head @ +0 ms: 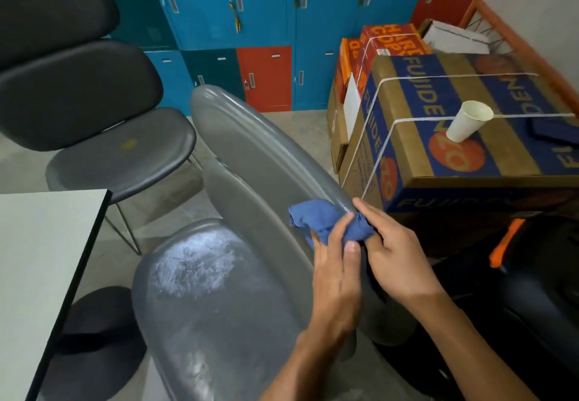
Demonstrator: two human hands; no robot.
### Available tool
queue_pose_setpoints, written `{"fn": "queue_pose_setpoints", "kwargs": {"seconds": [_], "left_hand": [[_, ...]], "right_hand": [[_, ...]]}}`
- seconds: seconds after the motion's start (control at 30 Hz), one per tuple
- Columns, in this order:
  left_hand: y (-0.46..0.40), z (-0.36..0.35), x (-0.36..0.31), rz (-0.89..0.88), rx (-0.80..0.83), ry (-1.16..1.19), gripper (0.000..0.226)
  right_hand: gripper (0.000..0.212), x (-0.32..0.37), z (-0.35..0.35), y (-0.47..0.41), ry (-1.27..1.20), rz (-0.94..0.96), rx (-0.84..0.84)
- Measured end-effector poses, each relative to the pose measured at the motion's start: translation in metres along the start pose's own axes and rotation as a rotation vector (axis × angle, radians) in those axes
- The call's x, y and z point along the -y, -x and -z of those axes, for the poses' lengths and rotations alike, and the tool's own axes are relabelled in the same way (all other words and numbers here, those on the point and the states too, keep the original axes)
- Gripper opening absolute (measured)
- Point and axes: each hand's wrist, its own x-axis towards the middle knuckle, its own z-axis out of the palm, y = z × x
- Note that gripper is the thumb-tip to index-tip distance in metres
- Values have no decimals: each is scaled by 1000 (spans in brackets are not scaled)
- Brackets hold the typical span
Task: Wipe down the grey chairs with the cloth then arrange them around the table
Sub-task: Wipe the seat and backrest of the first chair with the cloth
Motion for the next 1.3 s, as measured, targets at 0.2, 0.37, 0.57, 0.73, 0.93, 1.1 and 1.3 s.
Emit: {"fn": "queue_pose_setpoints", "kwargs": {"seconds": [0.2,0.37,0.57,0.73,0.93,1.1,1.3], "left_hand": [[-123,22,-13,65,-196,-193,39],[-83,2,-7,-1,-212,-109,35],[69,-35,4,-30,-32,-21,40],[3,-20,-11,-76,-140,-153,33],[19,-46,-11,-109,-211,-197,29],[125,-74,20,-81,-155,-40,34],[57,-51,27,122,-249,133,45]], "right_hand": [[44,-12,8,30,-46,15,-60],[44,-26,10,57,-193,-49,-60],[47,-38,17,63,-539,-186,11],[49,-44,22,75,-662,-189,13],[50,-53,23,89,-727,-206,31],[58,-64,28,95,-764,-285,37],[70,-67,33,112,-772,-283,113]]}}
